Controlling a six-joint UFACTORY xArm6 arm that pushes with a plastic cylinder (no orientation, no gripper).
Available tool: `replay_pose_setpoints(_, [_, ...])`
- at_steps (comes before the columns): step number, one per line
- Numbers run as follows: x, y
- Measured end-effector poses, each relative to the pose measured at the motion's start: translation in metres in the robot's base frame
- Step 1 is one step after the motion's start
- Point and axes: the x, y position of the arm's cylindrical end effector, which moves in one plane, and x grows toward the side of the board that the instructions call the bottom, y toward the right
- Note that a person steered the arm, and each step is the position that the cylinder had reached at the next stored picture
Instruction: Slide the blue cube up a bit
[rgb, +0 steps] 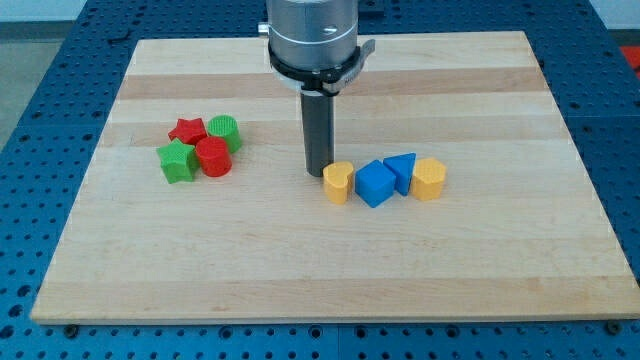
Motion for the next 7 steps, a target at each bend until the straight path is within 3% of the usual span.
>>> replay_pose_setpoints(2, [0.026, -0.06])
replay_pose_setpoints(3, [0.045, -0.059])
replay_pose_setpoints(7, [0.075, 0.037])
